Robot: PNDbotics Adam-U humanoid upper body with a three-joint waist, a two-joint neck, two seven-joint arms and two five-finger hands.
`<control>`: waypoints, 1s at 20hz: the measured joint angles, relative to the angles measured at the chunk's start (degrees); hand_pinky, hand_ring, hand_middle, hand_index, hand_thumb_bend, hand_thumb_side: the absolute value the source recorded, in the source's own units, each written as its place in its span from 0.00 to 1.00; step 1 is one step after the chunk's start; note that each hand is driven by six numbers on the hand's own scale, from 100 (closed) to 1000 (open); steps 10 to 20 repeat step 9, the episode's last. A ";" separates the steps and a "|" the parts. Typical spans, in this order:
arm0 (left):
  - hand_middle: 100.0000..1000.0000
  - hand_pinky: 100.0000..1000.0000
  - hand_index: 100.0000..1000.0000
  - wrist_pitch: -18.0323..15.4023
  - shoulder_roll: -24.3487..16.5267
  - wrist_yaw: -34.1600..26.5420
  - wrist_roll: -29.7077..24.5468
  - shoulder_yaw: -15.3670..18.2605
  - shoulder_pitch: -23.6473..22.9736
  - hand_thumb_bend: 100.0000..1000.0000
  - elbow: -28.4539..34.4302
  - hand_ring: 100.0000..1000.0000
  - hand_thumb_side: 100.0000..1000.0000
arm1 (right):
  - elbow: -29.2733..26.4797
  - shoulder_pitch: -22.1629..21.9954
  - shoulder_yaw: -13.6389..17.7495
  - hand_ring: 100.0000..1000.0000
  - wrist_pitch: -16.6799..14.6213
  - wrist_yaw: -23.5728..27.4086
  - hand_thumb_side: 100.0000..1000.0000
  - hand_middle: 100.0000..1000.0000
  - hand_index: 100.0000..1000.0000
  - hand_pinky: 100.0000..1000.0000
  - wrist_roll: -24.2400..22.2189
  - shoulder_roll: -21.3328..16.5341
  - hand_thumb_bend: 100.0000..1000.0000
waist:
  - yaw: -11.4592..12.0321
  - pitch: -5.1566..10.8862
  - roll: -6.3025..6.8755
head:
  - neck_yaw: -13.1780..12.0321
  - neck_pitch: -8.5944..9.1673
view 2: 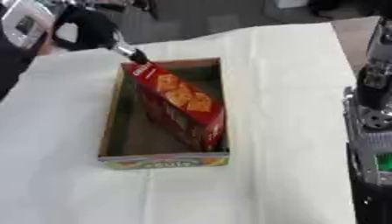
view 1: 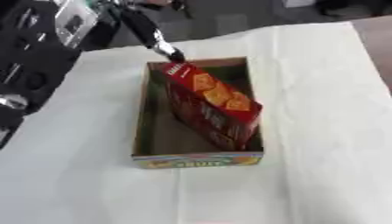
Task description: Pick up objects on the table and place them in the box.
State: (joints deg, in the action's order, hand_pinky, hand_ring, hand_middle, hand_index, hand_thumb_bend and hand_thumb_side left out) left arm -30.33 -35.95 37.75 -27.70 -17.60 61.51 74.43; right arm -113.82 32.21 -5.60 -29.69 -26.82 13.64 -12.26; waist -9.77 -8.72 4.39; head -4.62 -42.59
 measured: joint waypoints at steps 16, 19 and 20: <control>0.78 0.66 0.86 3.08 -4.95 -32.86 19.40 -1.55 -6.79 0.00 3.83 0.76 1.00 | 0.00 0.00 0.05 0.72 0.04 0.00 0.83 0.80 0.83 0.41 0.04 0.00 0.00 | 0.49 -0.98 -0.10 | 0.00 0.00; 0.78 0.66 0.86 3.08 -4.95 -32.86 19.40 -1.55 -6.79 0.00 3.83 0.76 1.00 | 0.00 0.00 0.05 0.72 0.04 0.00 0.83 0.80 0.83 0.41 0.04 0.00 0.00 | 0.49 -0.98 -0.10 | 0.00 0.00; 0.78 0.66 0.86 3.08 -4.95 -32.86 19.40 -1.55 -6.79 0.00 3.83 0.76 1.00 | 0.00 0.00 0.05 0.72 0.04 0.00 0.83 0.80 0.83 0.41 0.04 0.00 0.00 | 0.49 -0.98 -0.10 | 0.00 0.00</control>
